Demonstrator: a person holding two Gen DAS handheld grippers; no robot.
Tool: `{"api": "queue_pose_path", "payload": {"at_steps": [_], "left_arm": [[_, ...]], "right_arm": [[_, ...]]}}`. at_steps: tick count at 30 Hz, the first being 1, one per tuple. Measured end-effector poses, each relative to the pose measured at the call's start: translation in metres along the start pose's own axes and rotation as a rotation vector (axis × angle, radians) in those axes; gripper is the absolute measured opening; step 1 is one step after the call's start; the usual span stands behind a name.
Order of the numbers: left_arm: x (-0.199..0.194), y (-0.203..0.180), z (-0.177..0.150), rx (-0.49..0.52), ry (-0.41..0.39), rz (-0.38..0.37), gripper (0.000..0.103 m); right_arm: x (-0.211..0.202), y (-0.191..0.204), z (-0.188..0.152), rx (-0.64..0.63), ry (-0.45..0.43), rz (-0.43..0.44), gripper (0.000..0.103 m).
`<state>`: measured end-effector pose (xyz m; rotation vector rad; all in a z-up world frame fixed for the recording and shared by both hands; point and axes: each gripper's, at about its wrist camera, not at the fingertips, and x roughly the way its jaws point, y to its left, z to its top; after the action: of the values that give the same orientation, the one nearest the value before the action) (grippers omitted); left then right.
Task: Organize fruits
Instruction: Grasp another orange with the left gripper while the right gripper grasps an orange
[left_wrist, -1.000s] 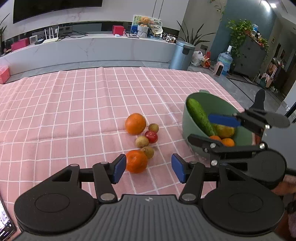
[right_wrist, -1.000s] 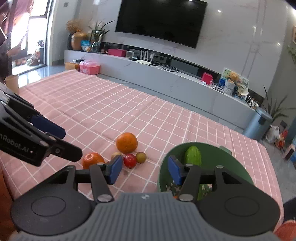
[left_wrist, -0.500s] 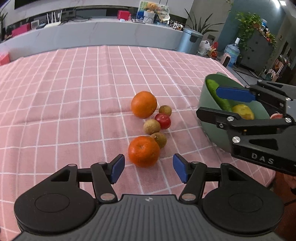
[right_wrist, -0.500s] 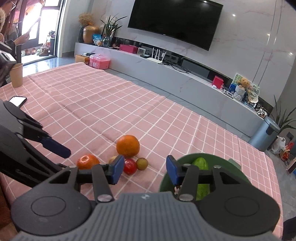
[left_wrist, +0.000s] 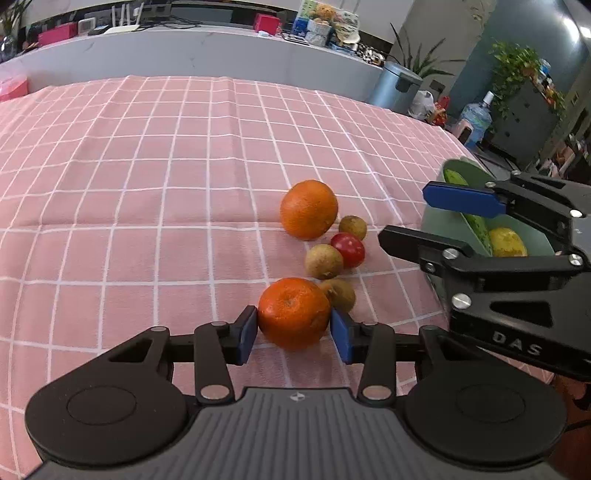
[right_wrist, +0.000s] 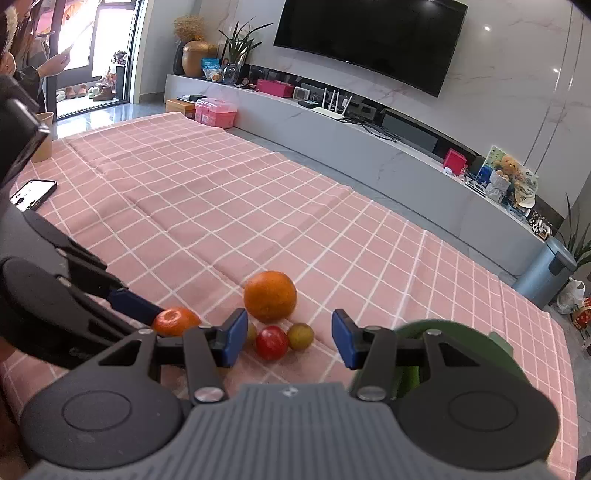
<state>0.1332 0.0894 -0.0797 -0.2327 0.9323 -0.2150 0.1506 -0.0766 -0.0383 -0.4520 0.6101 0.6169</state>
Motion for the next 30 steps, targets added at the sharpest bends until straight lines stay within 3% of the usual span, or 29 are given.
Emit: {"api": "queue_pose_path", "payload": {"at_steps": [10,25,30], "left_arm": [[-0.017,0.022,0.005,-0.111,-0.086,0.039,0.047],[-0.017,0.036,0.007,-0.172,-0.106,0.014,0.048],[-0.018,0.036,0.006,-0.174,-0.105,0.016,0.048]], "right_arm": [[0.045,0.011,0.019,0.064,0.060,-0.012,0.048],[0.089,0.009,0.028,0.123,0.132,-0.008,0.051],[0.094,0.010,0.028,0.129,0.142,-0.001,0.044]]}}
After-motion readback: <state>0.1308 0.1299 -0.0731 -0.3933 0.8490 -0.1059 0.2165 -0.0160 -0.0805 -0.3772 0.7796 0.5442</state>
